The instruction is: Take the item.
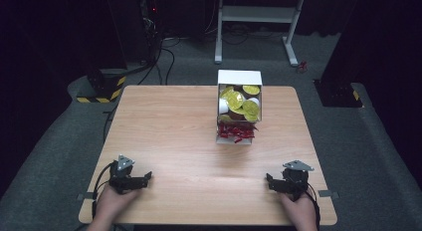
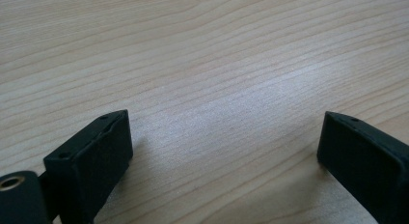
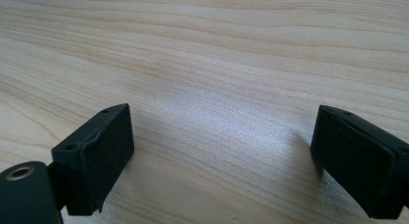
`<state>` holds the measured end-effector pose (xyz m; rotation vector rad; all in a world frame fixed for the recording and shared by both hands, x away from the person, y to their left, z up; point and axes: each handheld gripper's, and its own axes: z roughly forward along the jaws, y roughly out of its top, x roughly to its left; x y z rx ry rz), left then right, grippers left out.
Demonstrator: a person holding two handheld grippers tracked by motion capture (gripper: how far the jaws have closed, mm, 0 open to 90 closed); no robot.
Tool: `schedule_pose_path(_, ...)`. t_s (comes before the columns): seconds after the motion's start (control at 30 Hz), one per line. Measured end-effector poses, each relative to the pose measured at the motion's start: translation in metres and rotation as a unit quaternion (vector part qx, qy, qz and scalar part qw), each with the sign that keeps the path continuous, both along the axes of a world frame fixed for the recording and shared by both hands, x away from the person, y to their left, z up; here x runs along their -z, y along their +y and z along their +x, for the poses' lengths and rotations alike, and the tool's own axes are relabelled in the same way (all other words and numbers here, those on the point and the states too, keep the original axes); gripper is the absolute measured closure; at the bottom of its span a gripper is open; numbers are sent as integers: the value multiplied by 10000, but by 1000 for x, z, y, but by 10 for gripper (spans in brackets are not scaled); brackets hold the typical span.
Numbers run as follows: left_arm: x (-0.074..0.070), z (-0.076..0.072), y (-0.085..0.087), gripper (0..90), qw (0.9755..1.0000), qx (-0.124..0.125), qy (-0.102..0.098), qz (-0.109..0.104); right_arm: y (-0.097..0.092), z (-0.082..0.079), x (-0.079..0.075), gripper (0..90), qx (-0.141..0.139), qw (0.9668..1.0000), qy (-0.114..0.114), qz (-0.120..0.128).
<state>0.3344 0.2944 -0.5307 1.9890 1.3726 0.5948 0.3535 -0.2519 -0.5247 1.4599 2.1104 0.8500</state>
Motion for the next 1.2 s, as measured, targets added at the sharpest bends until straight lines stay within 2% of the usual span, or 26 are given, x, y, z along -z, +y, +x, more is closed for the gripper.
schedule_pose_path(0.27,0,-1,0,83,10000,43,-28,-8,0,0,0,80,-1,10000,-2,-2)
schedule_pose_path(0.43,-1,-2,1,130,9999,149,-66,-4,0,0,0,81,3,10000,-2,-2)
schedule_pose_path(0.6,-6,-3,4,211,9999,120,89,50,0,0,0,81,7,10000,-5,-1)
schedule_pose_path(0.67,-9,-4,5,226,9999,104,76,-68,0,0,0,82,7,10000,-5,-1)
schedule_pose_path(0.73,-11,-5,7,252,9997,151,-48,-167,0,0,0,82,9,10000,-11,3)
schedule_pose_path(0.83,-13,-6,7,257,9994,173,-72,-298,0,0,0,82,7,10000,-4,-1)
schedule_pose_path(1.0,-13,-10,5,297,9987,251,-284,-345,0,0,0,88,20,10000,-20,7)
schedule_pose_path(1.13,-13,-11,9,303,9984,215,-327,-408,-1,0,0,93,0,10000,-50,-15)
schedule_pose_path(1.2,-13,-11,10,304,9979,159,-323,-538,-1,0,0,93,7,10000,-45,-12)
